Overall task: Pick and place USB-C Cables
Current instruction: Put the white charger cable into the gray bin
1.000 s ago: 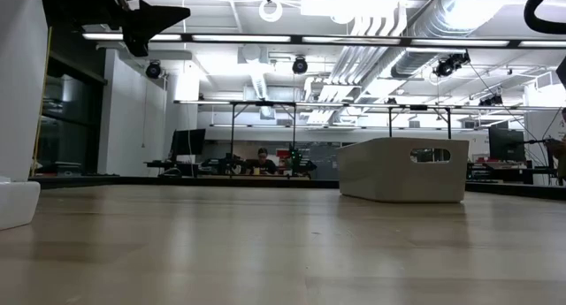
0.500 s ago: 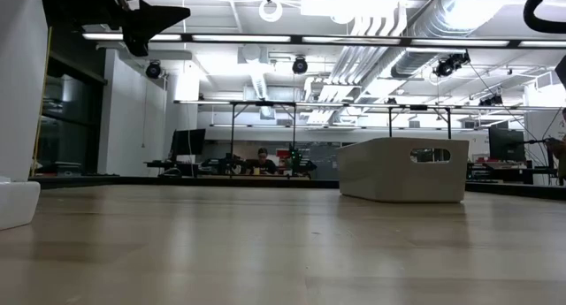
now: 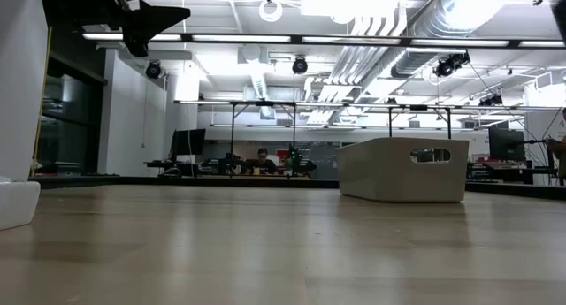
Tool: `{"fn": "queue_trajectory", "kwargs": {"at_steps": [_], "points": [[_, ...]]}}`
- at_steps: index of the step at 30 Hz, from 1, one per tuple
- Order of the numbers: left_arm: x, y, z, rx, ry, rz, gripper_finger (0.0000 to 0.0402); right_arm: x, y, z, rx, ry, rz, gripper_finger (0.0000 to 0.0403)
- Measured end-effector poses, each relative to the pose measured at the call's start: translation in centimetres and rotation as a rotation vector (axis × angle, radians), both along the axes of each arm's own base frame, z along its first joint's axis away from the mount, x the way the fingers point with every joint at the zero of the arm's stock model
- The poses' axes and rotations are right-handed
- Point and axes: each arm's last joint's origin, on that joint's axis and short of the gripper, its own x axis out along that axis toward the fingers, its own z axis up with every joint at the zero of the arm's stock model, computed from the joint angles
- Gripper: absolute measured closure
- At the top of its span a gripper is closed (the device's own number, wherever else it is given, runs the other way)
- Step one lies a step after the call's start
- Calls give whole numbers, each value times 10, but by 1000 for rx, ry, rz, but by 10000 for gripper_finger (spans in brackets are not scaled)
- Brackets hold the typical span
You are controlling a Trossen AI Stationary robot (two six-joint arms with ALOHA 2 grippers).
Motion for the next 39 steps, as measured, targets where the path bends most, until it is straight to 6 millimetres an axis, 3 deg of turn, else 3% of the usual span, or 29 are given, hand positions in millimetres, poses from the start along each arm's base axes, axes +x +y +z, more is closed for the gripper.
{"fn": "queue_trajectory", "kwargs": {"at_steps": [7, 14, 21, 25, 32, 36, 39], "points": [[0, 0, 0, 0, 0, 0, 163, 33, -8, 10, -44, -206, 234, 373], [0, 0, 0, 0, 1, 0, 163, 82, -42, 9, 5, -467, 393, 373], [0, 0, 0, 2, 1, 0, 163, 127, -75, 33, -54, -905, 593, 372], [0, 0, 0, 2, 2, 0, 163, 143, -101, 44, -127, -1041, 610, 372], [0, 0, 0, 3, 3, 0, 163, 155, -158, 45, -204, -1018, 473, 372], [0, 0, -1, 4, 13, 0, 163, 143, -181, 45, -180, -1037, 453, 373], [0, 0, -1, 5, 16, 1, 163, 121, -194, 51, -191, -1127, 426, 375]]}}
